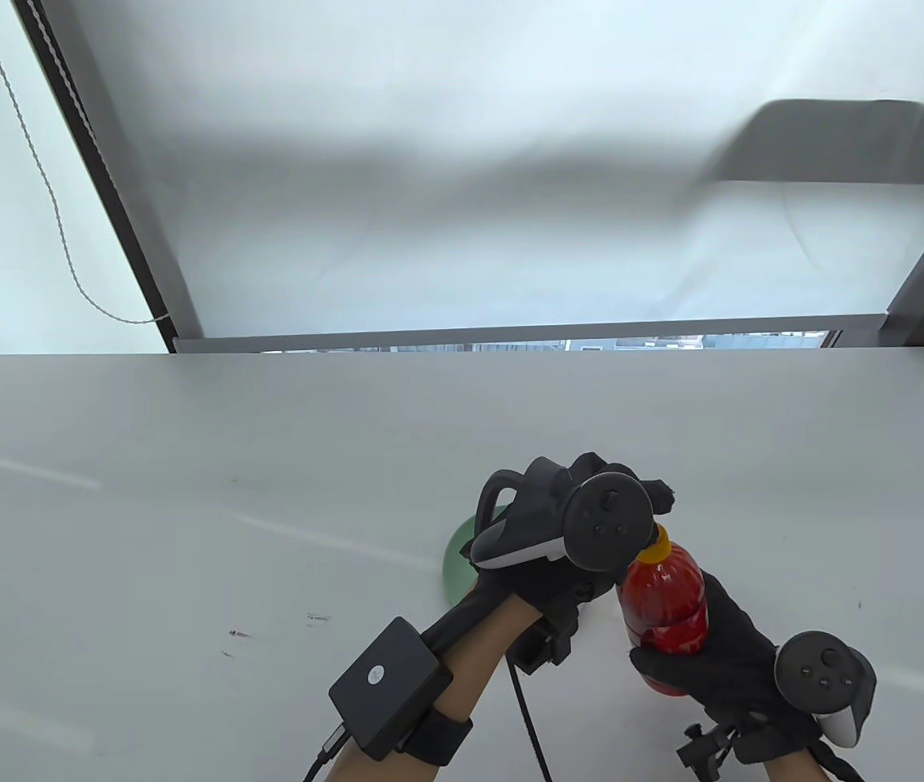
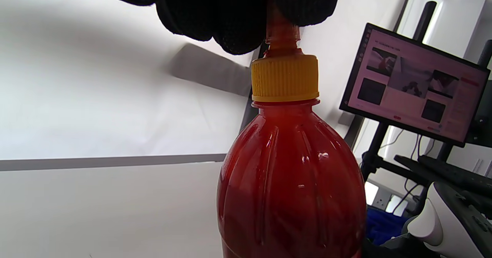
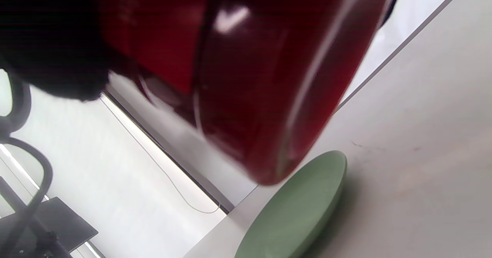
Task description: Squeeze ketchup bottle to draw patterns on plate
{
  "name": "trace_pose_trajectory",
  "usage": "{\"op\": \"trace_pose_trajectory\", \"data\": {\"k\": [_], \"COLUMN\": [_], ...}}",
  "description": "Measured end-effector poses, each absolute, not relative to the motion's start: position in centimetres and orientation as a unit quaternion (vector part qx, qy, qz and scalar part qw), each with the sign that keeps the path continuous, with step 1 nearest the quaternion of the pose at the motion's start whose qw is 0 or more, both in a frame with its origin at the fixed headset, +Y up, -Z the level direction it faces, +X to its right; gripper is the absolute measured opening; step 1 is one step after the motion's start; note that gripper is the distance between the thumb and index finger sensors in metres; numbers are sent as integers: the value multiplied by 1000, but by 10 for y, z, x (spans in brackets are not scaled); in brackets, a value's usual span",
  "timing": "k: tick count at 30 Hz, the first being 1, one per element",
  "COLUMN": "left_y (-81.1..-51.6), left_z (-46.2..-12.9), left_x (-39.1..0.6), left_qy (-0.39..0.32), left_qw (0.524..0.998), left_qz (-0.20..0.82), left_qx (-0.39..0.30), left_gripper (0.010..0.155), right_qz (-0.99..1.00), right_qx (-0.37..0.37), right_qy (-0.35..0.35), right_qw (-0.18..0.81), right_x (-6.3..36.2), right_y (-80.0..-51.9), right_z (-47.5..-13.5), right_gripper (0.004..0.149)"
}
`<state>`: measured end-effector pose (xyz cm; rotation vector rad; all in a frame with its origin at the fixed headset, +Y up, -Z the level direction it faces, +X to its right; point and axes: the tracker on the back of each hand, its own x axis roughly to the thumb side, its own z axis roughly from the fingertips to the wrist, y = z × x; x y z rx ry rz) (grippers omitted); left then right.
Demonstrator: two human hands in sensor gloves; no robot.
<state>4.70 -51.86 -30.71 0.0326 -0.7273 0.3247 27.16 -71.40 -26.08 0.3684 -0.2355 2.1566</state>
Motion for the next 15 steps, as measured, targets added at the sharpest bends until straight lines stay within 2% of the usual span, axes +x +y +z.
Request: {"op": "trace_pose_trajectory", "data": {"k": [2, 6, 12, 15], "left_y": [-520, -522, -524, -525], "left_z": [-308, -307, -309, -311], "left_x": [46, 43, 39, 37], "left_qy": [-350, -363, -377, -360], "left_qw": [923, 919, 911, 914], "left_qz": [160, 153, 170, 187], "left_qx": [17, 4, 7, 26], "left_gripper": [49, 62, 48, 47], "right_qz": [874, 874, 875, 876], "right_qx": [150, 152, 155, 155], "right_qy": [-96, -96, -94, -95], "right_qw": [453, 452, 449, 446], "right_x": [272, 271, 271, 270], "right_y": [-714, -714, -715, -715], "right_z": [-261, -260, -260, -260], "right_gripper": [103, 103, 103, 103]}}
